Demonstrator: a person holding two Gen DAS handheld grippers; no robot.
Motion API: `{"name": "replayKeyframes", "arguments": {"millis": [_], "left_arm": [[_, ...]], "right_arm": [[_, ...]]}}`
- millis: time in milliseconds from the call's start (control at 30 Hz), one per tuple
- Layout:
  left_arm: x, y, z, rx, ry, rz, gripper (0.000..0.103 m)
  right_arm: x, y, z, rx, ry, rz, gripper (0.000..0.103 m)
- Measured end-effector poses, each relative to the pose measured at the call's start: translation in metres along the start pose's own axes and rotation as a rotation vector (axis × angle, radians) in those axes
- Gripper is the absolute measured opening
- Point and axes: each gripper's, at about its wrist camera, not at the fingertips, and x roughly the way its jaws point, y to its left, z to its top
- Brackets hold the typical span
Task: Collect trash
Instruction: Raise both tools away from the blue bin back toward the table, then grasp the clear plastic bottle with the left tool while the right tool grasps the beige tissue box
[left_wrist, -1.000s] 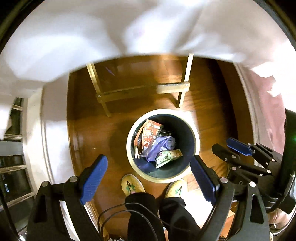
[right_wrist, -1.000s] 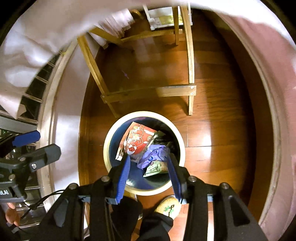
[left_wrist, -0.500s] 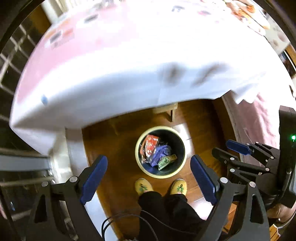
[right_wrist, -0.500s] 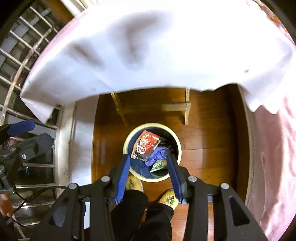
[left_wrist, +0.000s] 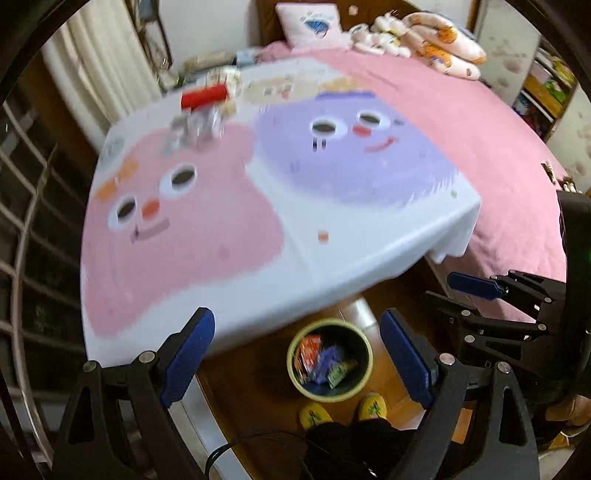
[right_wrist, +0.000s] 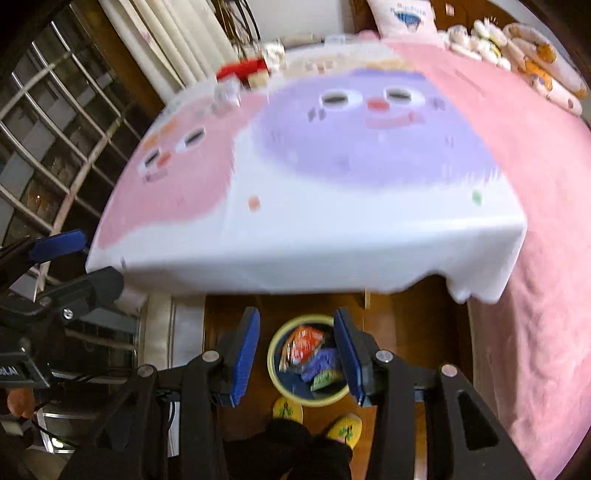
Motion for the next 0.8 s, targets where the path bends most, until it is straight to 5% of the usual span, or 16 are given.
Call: {"name": "replayKeyframes", "arguments": {"millis": [367, 800], "left_arm": [[-0.017, 0.036, 0.059, 0.037, -0.142, 0.010, 0.090], [0.024, 0.103, 0.144, -0.210, -0.121, 0.089, 0.090]], "right_arm": [[-0.022, 0.020, 0.078, 0.001, -0.150, -0.070, 0.042], [0.020, 0.021, 0.197, -0.117, -0.153, -0.015, 0.042]]}}
